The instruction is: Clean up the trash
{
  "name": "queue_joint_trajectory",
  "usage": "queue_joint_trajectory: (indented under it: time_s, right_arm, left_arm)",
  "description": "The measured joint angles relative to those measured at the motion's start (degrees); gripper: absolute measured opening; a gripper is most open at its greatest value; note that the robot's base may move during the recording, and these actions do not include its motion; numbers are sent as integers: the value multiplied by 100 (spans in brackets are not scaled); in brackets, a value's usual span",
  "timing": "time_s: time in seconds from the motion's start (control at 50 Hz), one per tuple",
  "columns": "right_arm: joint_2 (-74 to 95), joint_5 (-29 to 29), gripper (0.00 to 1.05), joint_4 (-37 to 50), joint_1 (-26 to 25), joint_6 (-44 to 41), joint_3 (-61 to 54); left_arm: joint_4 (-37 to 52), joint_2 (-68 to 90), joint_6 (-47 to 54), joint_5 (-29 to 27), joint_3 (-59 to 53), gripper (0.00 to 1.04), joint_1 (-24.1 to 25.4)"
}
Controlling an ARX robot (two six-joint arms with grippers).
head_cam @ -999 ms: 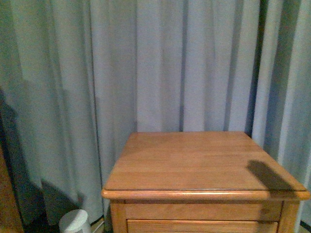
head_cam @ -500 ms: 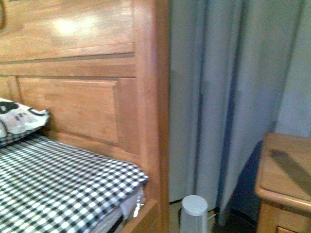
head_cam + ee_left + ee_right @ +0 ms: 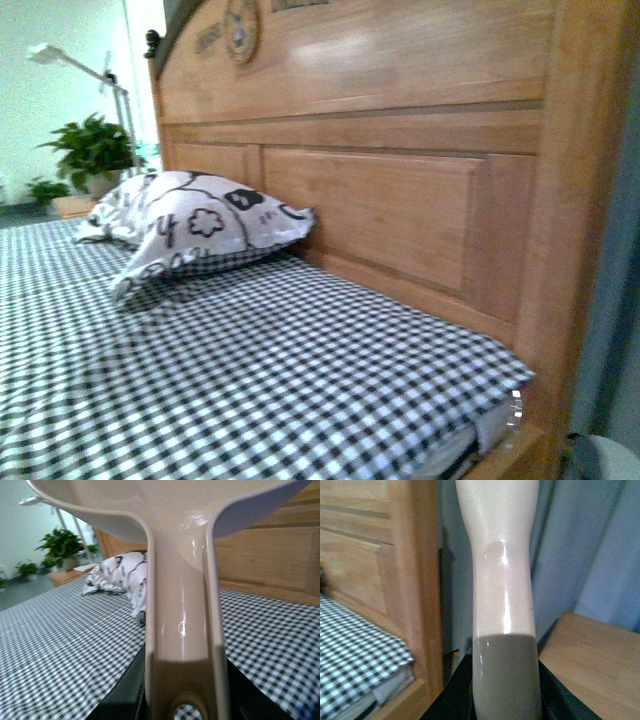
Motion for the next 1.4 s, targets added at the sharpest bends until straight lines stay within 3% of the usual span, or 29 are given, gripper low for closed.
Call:
queue_joint_trajectory:
  time_s: [0.859, 0.959, 1.039, 1.199, 1.399]
  right_arm:
    - [9, -31, 18, -2, 17, -2, -24]
    - [9, 17, 18, -2, 15, 0, -24]
    - [-17, 39, 18, 0, 9, 4, -24]
    - [-2, -17, 18, -2, 9, 2, -24]
    - [-4, 0, 18, -2, 4, 4, -26]
  left_arm:
    - [-11, -2, -17, 15, -11, 26, 11]
    - [-1126, 328, -66, -608, 463, 26, -87]
    - [-1556, 857, 42, -750, 852, 26, 149]
    - [-1132, 2225, 796, -186, 1298, 25, 761]
    - [-955, 3425, 1923, 378, 1655, 25, 968]
